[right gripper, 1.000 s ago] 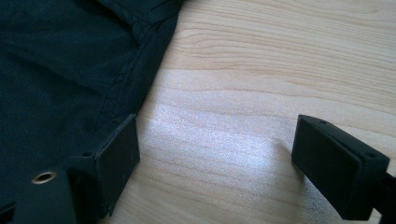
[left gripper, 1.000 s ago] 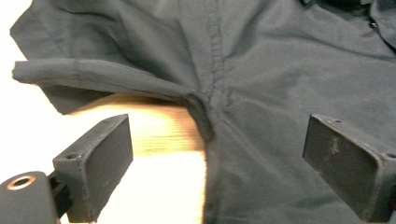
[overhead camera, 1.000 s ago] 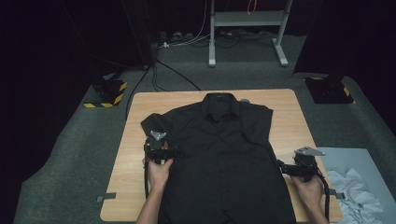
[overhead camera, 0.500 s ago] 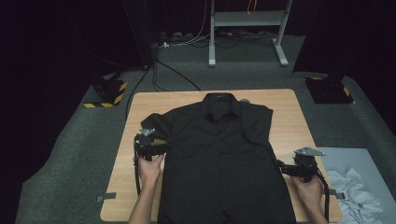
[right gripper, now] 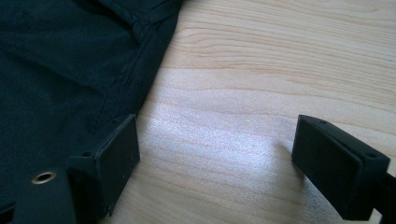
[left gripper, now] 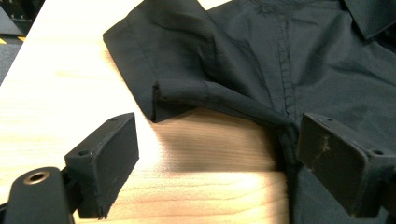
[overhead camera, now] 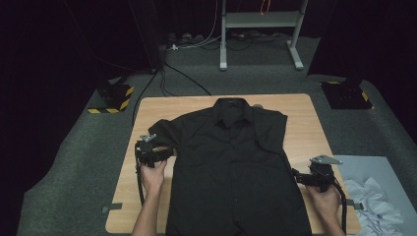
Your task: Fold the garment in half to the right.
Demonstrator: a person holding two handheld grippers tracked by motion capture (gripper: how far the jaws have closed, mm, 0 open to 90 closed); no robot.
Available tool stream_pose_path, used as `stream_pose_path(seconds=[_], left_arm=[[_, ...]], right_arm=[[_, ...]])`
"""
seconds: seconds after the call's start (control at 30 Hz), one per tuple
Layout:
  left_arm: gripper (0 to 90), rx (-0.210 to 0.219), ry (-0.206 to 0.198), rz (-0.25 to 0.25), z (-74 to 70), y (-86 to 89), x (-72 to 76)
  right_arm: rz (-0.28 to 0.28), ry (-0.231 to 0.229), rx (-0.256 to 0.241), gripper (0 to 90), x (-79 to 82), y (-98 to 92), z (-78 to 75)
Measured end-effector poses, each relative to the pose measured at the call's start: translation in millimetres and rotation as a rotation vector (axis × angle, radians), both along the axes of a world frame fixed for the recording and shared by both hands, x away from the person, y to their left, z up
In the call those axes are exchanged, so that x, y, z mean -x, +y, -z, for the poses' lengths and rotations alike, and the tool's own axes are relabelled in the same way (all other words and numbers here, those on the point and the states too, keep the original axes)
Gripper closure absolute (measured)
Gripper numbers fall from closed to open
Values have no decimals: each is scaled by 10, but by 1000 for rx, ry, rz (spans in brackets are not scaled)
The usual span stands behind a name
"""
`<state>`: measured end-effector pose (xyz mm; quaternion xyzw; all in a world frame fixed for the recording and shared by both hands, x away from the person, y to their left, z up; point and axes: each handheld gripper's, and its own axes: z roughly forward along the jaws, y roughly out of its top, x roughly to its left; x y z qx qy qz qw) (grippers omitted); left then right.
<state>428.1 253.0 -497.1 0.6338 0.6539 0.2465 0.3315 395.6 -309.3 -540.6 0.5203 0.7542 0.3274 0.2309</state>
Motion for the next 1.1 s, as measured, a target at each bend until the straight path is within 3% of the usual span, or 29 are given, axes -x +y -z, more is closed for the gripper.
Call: stream_pose_path(seconds=[0.13,0.27,0.53,0.77,0.9,0.97,1.1], left_arm=[[130,2,9,-4,-32,26,-62],[154,31,-23,-15,-114,46,-105],[179,25,13,-36,-61,50,-249],[264,47,89,-54,128,106,-371],[306,17,139,-66,207,113,-412],[332,-19,156,-66,235,91,-426],[413,-38,157,-61,260,48,-445]], right_arm=[[0,0,0,146,0,-1,0],[0,0,0,146,0,-1,0],[0,0,-1,146,0,-1,0],[1,0,-1,146,0,0,0],[2,1,-1,146,0,1,0],[3,0,0,145,0,2,0],[4,0,1,146,1,8,0]])
